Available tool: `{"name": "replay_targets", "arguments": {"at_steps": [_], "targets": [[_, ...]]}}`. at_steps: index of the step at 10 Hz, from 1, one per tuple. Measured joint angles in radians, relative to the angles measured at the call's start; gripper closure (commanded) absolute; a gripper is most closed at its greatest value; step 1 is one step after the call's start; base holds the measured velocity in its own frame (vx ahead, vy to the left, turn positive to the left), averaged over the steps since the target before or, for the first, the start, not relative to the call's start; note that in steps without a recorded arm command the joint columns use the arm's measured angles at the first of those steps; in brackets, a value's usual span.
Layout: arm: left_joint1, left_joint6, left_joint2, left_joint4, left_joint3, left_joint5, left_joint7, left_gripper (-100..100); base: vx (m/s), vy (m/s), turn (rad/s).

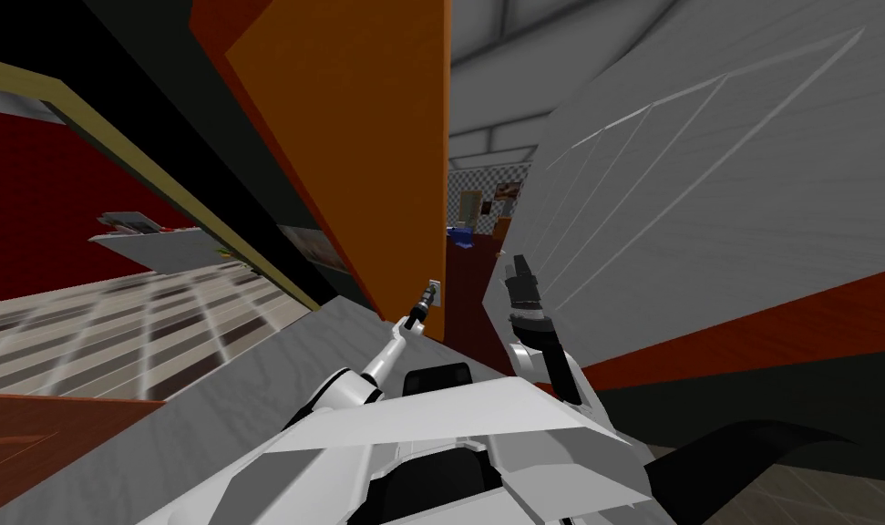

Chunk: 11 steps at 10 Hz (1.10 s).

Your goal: Push the door open

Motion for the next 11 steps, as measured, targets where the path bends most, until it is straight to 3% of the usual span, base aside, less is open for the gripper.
{"name": "replay_targets", "arguments": {"at_steps": [3, 4, 5, 6, 7, 8, 10, 11], "targets": [[0.002, 0.001, 0.000, 0.001, -0.001, 0.000, 0.000, 100, 0.023, -0.025, 0.008], [-0.001, -0.002, 0.006, 0.013, 0.003, 0.001, -0.001, 100, 0.118, -0.101, 0.065], [0.017, 0.008, 0.016, -0.008, 0.004, 0.001, -0.004, 100, 0.139, -0.118, 0.062], [-0.004, -0.008, 0.012, 0.036, 0.018, 0.004, -0.013, 100, 0.098, -0.083, 0.007], [0.004, -0.003, 0.018, 0.015, 0.020, 0.004, -0.015, 100, 0.125, -0.101, 0.034], [0.027, 0.019, 0.024, -0.031, 0.022, 0.002, -0.022, 100, 0.111, -0.083, 0.045], [0.005, 0.009, 0.020, -0.004, 0.036, 0.005, -0.033, 100, 0.092, -0.050, 0.059], [0.010, 0.008, 0.034, -0.009, 0.045, 0.008, -0.035, 100, 0.162, -0.117, 0.149]]}}
